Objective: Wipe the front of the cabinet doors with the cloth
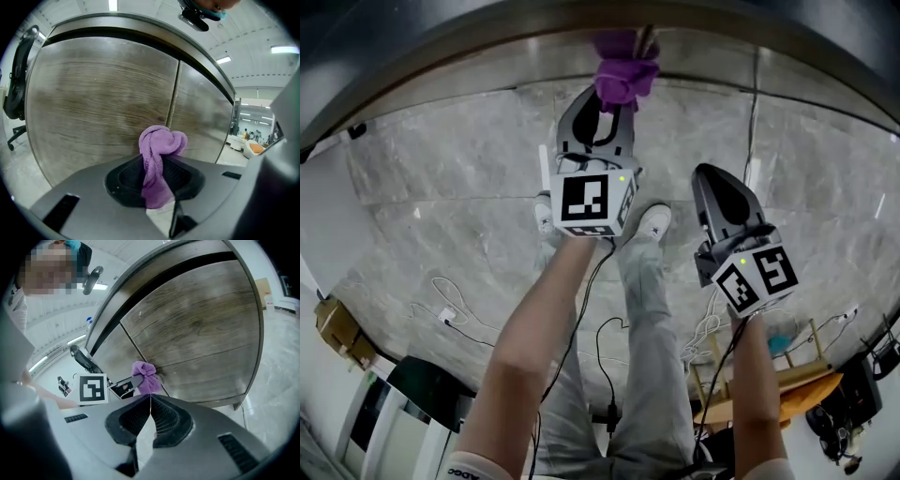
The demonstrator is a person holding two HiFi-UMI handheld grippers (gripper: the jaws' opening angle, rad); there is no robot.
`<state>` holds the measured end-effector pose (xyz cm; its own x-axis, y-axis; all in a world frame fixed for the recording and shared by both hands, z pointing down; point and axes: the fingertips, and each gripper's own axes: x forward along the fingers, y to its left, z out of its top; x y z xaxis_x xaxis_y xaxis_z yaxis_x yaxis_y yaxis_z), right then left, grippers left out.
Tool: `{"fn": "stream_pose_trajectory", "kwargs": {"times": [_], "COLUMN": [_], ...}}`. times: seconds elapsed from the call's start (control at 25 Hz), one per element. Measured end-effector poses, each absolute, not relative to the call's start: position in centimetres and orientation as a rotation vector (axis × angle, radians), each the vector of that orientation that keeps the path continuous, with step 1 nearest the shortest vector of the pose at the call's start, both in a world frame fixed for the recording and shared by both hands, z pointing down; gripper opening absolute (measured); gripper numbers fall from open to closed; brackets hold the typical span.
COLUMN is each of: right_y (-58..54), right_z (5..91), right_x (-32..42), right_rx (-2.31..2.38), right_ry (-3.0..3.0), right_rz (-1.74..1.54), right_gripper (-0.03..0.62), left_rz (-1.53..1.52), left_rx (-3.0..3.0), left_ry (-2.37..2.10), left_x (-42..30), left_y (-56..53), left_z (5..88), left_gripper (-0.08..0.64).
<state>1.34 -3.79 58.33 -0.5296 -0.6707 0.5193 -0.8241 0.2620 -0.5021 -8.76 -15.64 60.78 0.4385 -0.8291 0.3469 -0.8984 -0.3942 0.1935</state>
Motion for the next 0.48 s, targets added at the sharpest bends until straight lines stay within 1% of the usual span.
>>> {"fn": "stream_pose_trajectory", "kwargs": {"times": [0.2, 0.48], "right_y": [-3.9, -4.6], "right_z": [58.6, 59.0], "right_x": [0.4, -4.5], "right_rx": [1.378, 1.36], "right_ry": [-2.323, -2.319], "right_rz": [1.109, 1.104], "right_gripper": [0.028, 0.028], "left_rz": [0.291, 0.336], "left_rx": [2.336, 2.298], "left_ry": [-1.476, -1.547], "left_x": [-10.8, -19.3], "left_y": [-16.1, -16.9], "left_z": [61.0, 61.5], "left_gripper": [0.1, 0.1]}}
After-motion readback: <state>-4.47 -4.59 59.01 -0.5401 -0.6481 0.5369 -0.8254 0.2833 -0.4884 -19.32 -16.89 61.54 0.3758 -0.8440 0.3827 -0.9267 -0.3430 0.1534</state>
